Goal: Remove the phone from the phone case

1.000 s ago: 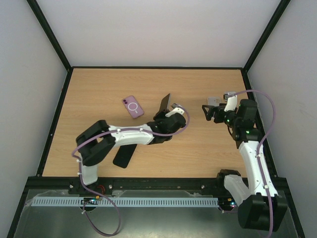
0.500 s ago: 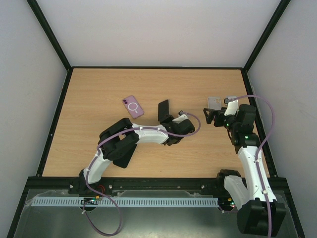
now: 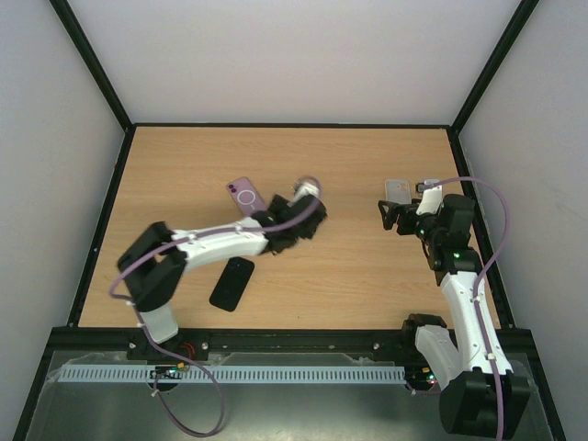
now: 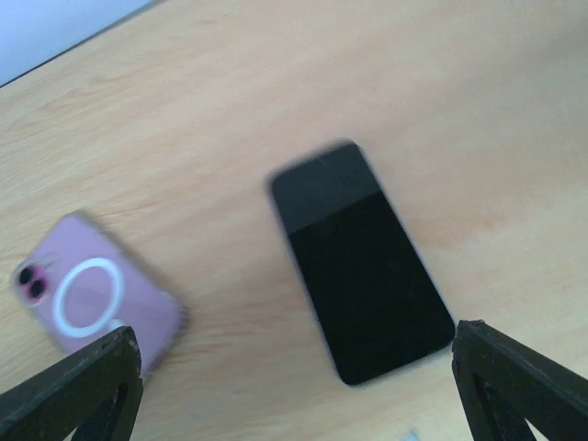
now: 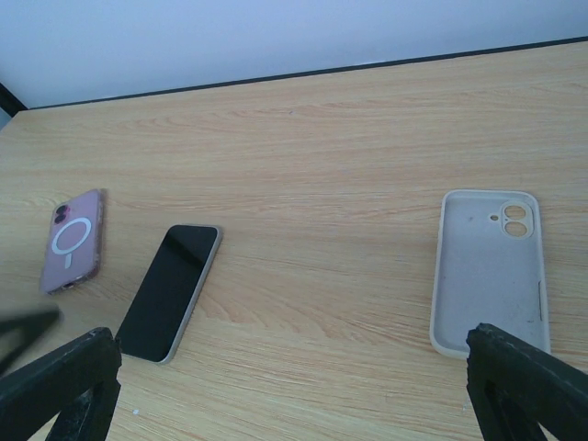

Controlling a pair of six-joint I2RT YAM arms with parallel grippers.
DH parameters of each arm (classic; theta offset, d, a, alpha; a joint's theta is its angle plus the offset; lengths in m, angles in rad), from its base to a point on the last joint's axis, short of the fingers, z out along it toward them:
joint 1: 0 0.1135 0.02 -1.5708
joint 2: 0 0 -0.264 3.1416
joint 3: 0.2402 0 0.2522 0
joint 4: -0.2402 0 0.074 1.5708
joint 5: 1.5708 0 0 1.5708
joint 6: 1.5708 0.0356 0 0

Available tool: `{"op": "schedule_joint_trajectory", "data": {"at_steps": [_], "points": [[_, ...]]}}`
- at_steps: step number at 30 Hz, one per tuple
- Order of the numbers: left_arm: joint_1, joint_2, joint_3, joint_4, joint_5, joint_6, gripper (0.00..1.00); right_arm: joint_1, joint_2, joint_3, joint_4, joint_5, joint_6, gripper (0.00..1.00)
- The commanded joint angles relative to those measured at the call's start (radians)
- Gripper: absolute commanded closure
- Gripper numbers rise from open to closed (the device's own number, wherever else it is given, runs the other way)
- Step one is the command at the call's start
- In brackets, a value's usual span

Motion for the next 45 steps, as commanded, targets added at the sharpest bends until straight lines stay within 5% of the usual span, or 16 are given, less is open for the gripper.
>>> {"op": "schedule_joint_trajectory", "data": {"at_steps": [1, 10, 20, 45], "points": [[0.181, -0.132, -0.047, -0.05, 0.159, -0.263, 0.08, 0.0, -0.008, -0.007, 0.03, 0.008, -0.005, 0.01], [0.434, 0.064, 0.201, -0.394, 0.246, -0.541, 0.0, -0.001, -0.024, -0.009, 0.024, 0.006, -0.007, 0.01], [0.584, 0.222, 0.348, -0.526, 0.361, -0.638, 0.0, -0.001, -0.037, -0.007, 0.023, -0.003, -0.01, 0.01], [0.644, 0.515, 0.657, -0.706, 0.453, -0.686, 0.06, -0.001, -0.032, -0.01, 0.023, -0.006, -0.011, 0.02]]}}
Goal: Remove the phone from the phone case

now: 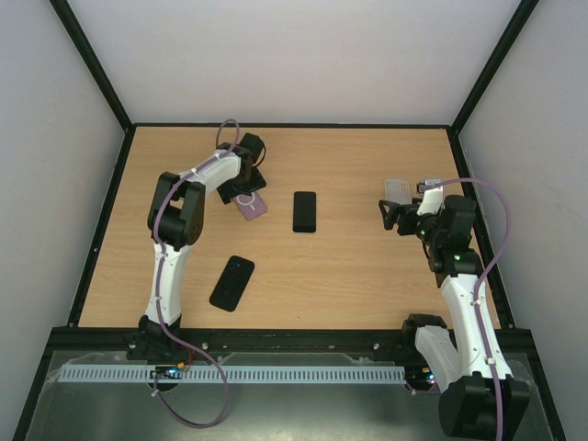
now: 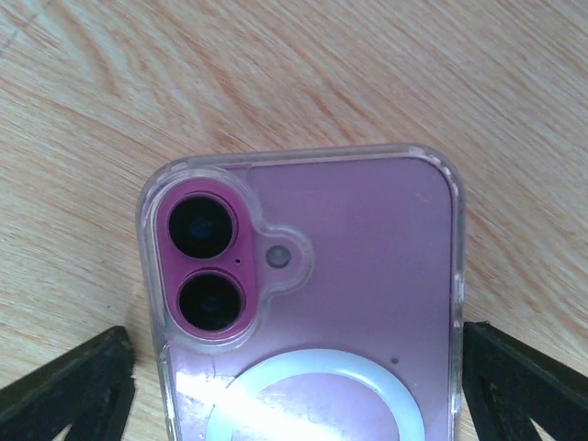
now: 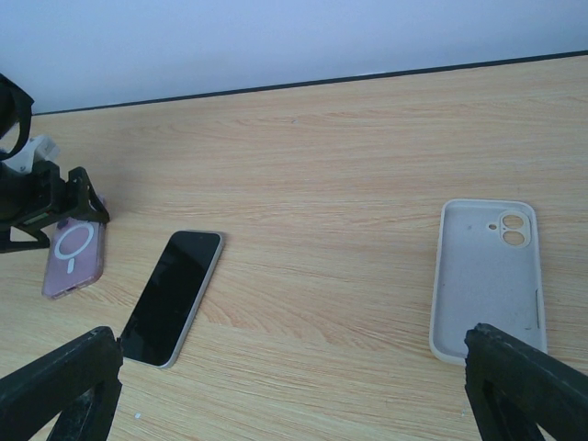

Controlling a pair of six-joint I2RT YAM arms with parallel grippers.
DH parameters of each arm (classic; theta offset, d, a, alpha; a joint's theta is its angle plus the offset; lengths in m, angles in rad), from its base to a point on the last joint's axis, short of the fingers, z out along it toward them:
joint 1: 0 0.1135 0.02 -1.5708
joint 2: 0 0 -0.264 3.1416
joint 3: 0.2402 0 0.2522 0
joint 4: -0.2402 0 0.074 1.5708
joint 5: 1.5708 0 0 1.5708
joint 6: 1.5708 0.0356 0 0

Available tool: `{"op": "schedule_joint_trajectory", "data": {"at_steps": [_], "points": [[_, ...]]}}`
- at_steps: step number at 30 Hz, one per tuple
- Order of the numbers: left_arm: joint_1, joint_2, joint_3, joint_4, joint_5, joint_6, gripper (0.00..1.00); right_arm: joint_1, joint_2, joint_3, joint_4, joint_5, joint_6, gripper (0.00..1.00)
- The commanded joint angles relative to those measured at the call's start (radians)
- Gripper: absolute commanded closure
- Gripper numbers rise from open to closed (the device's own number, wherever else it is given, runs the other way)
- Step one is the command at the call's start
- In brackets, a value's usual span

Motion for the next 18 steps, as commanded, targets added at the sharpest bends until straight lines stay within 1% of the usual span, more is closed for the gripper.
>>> {"op": "schedule_joint_trajectory", "data": {"at_steps": [1, 4, 5, 7, 9, 14, 16, 18], "points": [[0.008, 0.061, 0.093, -0.134, 0.017, -0.035, 0.07, -0.001, -0.007, -0.01, 0.021, -0.006, -0.009, 0.02], [0.008, 0.092, 0.139, -0.177, 0.016, -0.033, 0.13, -0.001, -0.007, -0.01, 0.021, -0.008, -0.009, 0.02], [0.008, 0.098, 0.143, -0.183, 0.024, -0.029, 0.16, -0.001, -0.008, -0.01, 0.021, -0.008, -0.009, 0.02], [0.008, 0.095, 0.134, -0.172, 0.047, -0.02, 0.24, -0.001, -0.009, -0.01, 0.021, -0.006, -0.009, 0.02], [0.005, 0.063, 0.096, -0.132, 0.058, -0.01, 0.29, 0.0, -0.009, -0.01, 0.02, -0.007, -0.01, 0.02], [-0.047, -0.066, -0.033, -0.061, 0.055, 0.024, 0.31, -0.001, -0.007, -0.01, 0.019, -0.009, -0.01, 0.02], [-0.094, -0.115, -0.102, -0.036, 0.078, 0.052, 0.32, -0.001, -0.008, -0.01, 0.019, -0.011, -0.009, 0.02], [-0.161, -0.165, -0.172, -0.019, 0.069, 0.078, 0.32, 0.0, -0.008, -0.009, 0.019, -0.011, -0.009, 0.02]]}}
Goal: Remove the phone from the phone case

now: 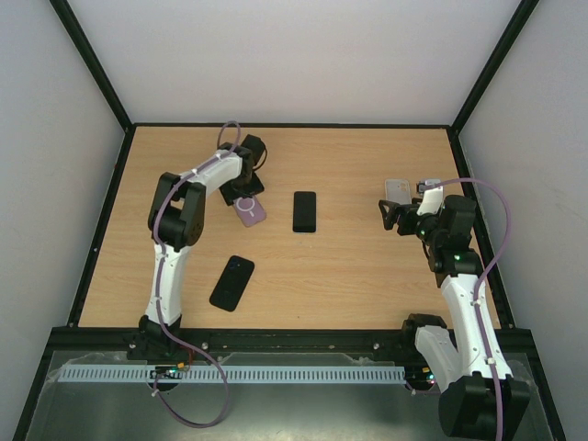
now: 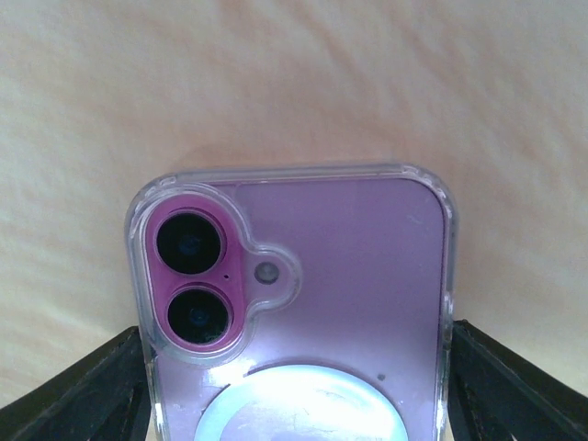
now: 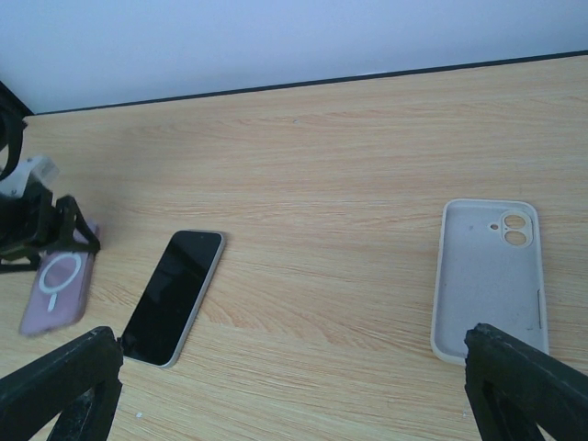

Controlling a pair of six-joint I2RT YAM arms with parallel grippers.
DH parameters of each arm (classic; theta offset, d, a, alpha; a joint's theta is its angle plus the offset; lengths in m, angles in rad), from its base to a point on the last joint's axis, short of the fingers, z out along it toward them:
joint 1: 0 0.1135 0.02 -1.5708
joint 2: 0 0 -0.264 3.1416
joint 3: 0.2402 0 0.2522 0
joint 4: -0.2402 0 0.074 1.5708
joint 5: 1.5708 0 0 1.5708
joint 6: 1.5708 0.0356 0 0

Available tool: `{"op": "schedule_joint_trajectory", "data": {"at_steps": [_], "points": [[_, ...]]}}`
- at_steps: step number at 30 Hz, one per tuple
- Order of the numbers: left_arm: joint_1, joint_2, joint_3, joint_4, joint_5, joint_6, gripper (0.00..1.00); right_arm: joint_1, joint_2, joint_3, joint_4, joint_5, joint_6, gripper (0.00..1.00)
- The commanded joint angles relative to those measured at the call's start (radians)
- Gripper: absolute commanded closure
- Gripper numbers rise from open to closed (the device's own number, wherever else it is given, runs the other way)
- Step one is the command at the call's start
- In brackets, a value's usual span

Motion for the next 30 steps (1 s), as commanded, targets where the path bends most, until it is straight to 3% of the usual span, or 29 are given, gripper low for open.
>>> {"op": "schedule_joint_trajectory", "data": {"at_steps": [1, 10, 13, 22, 26, 30], "points": [[-0.152, -0.137, -0.134, 0.022, 0.028, 0.071, 0.32, 0.0, -0.007, -0.009, 0.019, -0.009, -0.009, 0.02], [-0.461, -0.274, -0.422, 0.059, 0.002, 0.024, 0.33, 0.0, -0.006, -0.01, 0.019, -0.016, -0.006, 0.02], [-0.522, -0.278, -0.463, 0.09, 0.026, 0.043, 0.27, 0.0, -0.009, -0.011, 0.022, -0.013, -0.004, 0.02], [-0.528, -0.305, -0.521, 0.117, 0.089, 0.173, 0.01, -0.001, -0.012, -0.02, 0.023, -0.002, -0.006, 0.02], [-0.523, -0.275, -0.496, 0.057, 0.072, 0.209, 0.02, -0.001, -0.003, -0.015, 0.021, -0.016, -0.005, 0.02], [-0.526, -0.238, -0.489, 0.04, 0.066, 0.219, 0.12, -0.001, -0.011, -0.015, 0.019, -0.01, -0.006, 0.02]]}}
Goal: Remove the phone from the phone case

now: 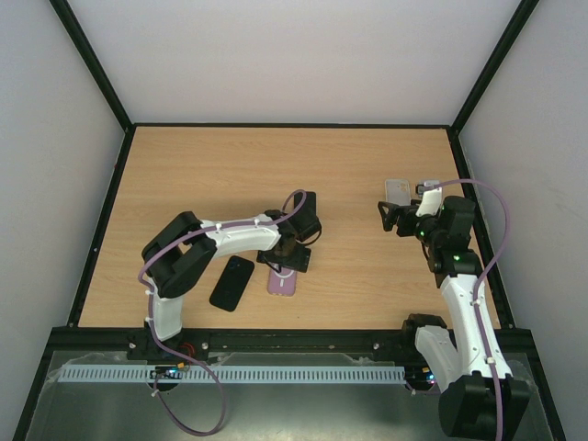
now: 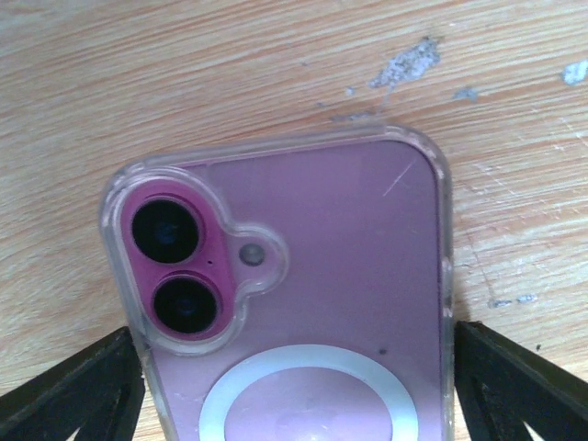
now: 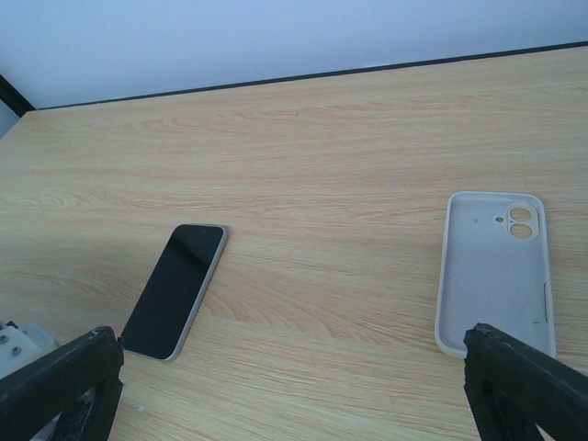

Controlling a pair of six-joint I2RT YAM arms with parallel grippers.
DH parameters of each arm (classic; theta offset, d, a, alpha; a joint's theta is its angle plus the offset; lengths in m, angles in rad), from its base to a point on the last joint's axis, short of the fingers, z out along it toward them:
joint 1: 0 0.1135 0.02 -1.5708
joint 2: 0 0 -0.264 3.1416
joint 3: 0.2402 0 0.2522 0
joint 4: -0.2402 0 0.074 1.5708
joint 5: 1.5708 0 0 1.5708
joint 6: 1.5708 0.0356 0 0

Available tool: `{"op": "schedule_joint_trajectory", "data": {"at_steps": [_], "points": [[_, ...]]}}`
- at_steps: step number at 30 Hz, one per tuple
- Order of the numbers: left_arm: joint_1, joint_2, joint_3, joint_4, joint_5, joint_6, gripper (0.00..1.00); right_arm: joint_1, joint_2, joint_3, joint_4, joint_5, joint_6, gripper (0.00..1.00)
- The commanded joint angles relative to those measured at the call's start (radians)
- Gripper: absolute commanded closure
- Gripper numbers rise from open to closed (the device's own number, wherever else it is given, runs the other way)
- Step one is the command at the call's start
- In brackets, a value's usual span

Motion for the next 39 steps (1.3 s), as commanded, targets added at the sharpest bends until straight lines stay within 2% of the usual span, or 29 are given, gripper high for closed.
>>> {"op": "schedule_joint_trajectory", "data": {"at_steps": [1, 9, 11, 15, 18, 20, 22, 24, 26, 30, 32, 36, 39], "points": [[-0.001, 0.073, -0.012, -0.104, 0.01, 0.053, 0.13, -0.001, -0.016, -0.005, 0.018, -0.001, -0.008, 0.02], [0.003, 0.044, 0.002, -0.099, 0.095, 0.157, 0.32, 0.0, -0.024, -0.003, 0.02, -0.009, -0.004, 0.02], [0.003, -0.015, 0.011, -0.069, 0.121, 0.206, 0.38, -0.001, -0.021, -0.005, 0.022, -0.005, -0.002, 0.02], [0.006, -0.194, -0.015, 0.061, 0.12, 0.259, 0.44, 0.0, -0.004, -0.004, 0.026, -0.016, 0.004, 0.02], [0.027, -0.325, -0.086, 0.254, 0.163, 0.282, 0.48, -0.001, 0.007, 0.005, 0.027, -0.082, -0.004, 0.02], [0.051, -0.423, -0.173, 0.452, 0.248, 0.289, 0.56, -0.001, 0.003, 0.049, -0.016, -0.294, -0.074, 0.03], [0.06, -0.506, -0.292, 0.707, 0.36, 0.317, 0.6, -0.001, -0.016, 0.104, -0.156, -0.535, -0.261, 0.02], [0.064, -0.588, -0.411, 0.957, 0.436, 0.306, 0.6, 0.0, -0.033, 0.088, -0.187, -0.691, -0.318, 0.03], [0.075, -0.651, -0.472, 1.102, 0.474, 0.284, 0.61, 0.0, -0.013, 0.092, -0.268, -0.785, -0.405, 0.02], [0.09, -0.736, -0.525, 1.251, 0.503, 0.264, 0.61, 0.008, 0.038, 0.172, -0.519, -0.847, -0.591, 0.03], [0.092, -0.742, -0.547, 1.411, 0.562, 0.216, 0.61, 0.064, 0.052, 0.239, -0.596, -0.814, -0.631, 0.02], [0.092, -0.713, -0.539, 1.609, 0.646, 0.121, 0.63, 0.247, 0.1, 0.372, -0.717, -0.737, -0.652, 0.02], [0.093, -0.706, -0.534, 1.694, 0.664, 0.092, 0.63, 0.307, 0.133, 0.407, -0.729, -0.762, -0.59, 0.03]]}}
